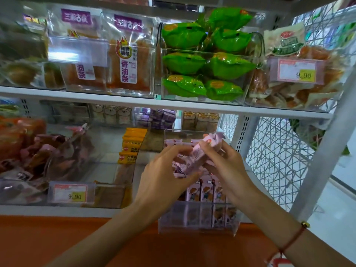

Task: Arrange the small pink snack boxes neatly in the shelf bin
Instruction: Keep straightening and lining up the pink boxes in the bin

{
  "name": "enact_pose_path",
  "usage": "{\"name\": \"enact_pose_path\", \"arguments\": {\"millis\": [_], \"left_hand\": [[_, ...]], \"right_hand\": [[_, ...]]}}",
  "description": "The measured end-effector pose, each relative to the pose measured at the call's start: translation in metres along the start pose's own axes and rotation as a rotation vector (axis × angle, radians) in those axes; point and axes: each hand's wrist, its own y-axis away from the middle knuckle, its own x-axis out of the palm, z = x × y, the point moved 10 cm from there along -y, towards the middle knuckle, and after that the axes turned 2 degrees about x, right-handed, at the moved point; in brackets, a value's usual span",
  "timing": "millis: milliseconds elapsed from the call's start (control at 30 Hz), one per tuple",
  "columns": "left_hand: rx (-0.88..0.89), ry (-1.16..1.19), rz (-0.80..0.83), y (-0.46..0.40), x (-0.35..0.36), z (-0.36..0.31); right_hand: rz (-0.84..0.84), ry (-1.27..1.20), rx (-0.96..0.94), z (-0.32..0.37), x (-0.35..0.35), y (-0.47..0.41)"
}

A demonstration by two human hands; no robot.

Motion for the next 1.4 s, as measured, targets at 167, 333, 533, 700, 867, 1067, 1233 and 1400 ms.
{"name": "enact_pose_path", "arguments": {"millis": [167,333,533,700,867,1067,1233,1400], "left_hand": [[0.031,0.020,-0.032,-0.004,-0.007,0.001],[-0.215,0.499,0.161,-0.003,0.016,0.011],[-0.481,0.677,0.270,0.008,0.038,0.029],[-0.316,0.385,0.225,0.001,0.025,0.025],[-0.113,0.021,0.030,-0.004,-0.010,0.021],[-0.073,0.101,0.040,-0.005,-0.008,0.019],[-0.157,0.211,-0.012,-0.004,-0.010,0.027],[-0.267,0.397,-0.106,-0.003,-0.015,0.036]], "right_hand": [[0.059,-0.079,0.030,0.007,0.010,0.004],[0.035,0.015,0.019,0.016,0.004,0.006],[-0.082,0.103,0.037,0.009,-0.009,0.002],[0.003,0.110,-0.039,0.014,0.000,0.003],[0.250,0.131,-0.249,0.035,0.021,0.012],[0.262,0.059,-0.252,0.033,0.023,0.010],[0.369,0.188,-0.237,0.023,0.034,0.014],[0.243,0.293,-0.313,0.020,0.039,0.021]]}}
